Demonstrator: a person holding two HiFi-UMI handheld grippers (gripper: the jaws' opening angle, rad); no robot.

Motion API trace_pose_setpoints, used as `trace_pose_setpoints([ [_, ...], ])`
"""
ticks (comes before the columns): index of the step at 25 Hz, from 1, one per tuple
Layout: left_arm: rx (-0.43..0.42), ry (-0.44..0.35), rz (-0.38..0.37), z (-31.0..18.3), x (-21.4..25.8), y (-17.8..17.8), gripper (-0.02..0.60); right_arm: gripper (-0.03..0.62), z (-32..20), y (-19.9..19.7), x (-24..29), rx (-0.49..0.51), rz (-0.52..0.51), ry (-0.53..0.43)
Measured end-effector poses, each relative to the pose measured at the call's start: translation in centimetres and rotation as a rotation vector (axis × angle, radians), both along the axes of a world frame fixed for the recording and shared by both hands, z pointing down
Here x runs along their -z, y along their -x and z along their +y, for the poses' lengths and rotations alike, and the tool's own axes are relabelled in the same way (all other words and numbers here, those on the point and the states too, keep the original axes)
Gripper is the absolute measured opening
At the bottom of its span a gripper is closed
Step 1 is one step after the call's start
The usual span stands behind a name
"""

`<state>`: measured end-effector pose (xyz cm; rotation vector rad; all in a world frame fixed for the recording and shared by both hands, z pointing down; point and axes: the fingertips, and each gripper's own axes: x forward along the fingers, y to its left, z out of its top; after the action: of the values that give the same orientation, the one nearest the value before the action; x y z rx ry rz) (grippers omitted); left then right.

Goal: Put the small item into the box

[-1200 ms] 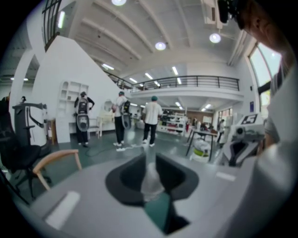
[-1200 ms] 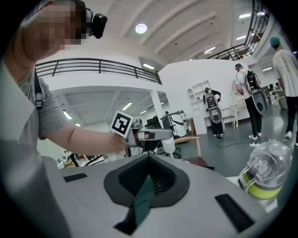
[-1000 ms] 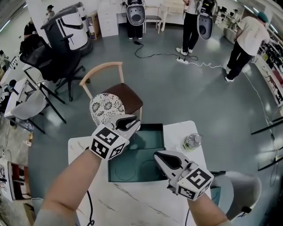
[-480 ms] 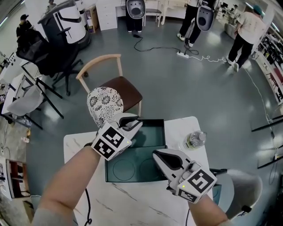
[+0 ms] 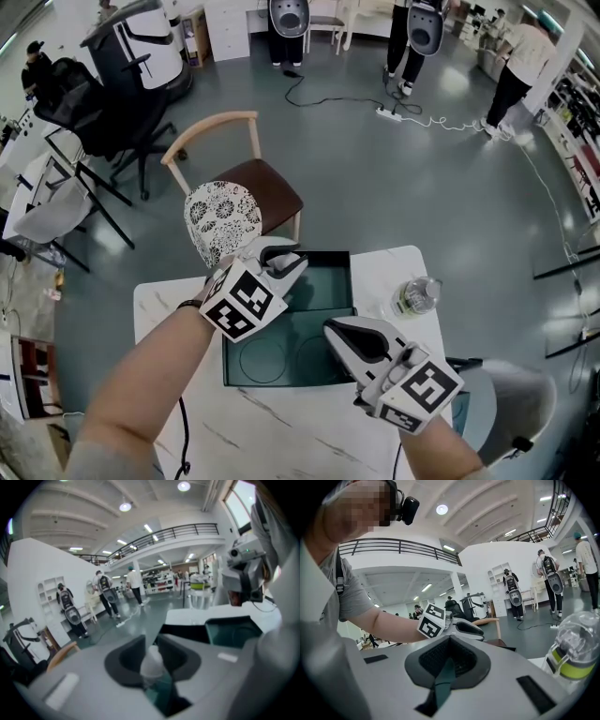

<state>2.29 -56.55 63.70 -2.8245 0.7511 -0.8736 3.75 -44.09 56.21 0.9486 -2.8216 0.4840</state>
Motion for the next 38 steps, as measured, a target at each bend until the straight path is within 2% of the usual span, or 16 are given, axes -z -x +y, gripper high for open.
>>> trace_pose_setpoints([
  [4, -0.015, -0.001, -0.031, 0.2, -0.5, -0.4, 0.106, 0.008, -0.1, 0.0, 0.3, 0.001, -0.006, -0.003],
  [16, 0.002, 0.016, -0.053, -0.2, -1.0, -0.3, 0.176, 0.008, 0.0, 0.1, 0.8, 0.005, -0.024, -0.001],
  [30, 0.041, 0.006, -0.057, -0.5, -0.9, 0.6, 0.176, 0.008, 0.3, 0.1, 1.3, 0.004, -0.03, -0.007],
  [38, 0.061, 0.0, -0.024, -0.4, 0.8, 1.2, 0.176, 0.008, 0.2, 0.0, 2.0, -0.008, -0.012, -0.015],
])
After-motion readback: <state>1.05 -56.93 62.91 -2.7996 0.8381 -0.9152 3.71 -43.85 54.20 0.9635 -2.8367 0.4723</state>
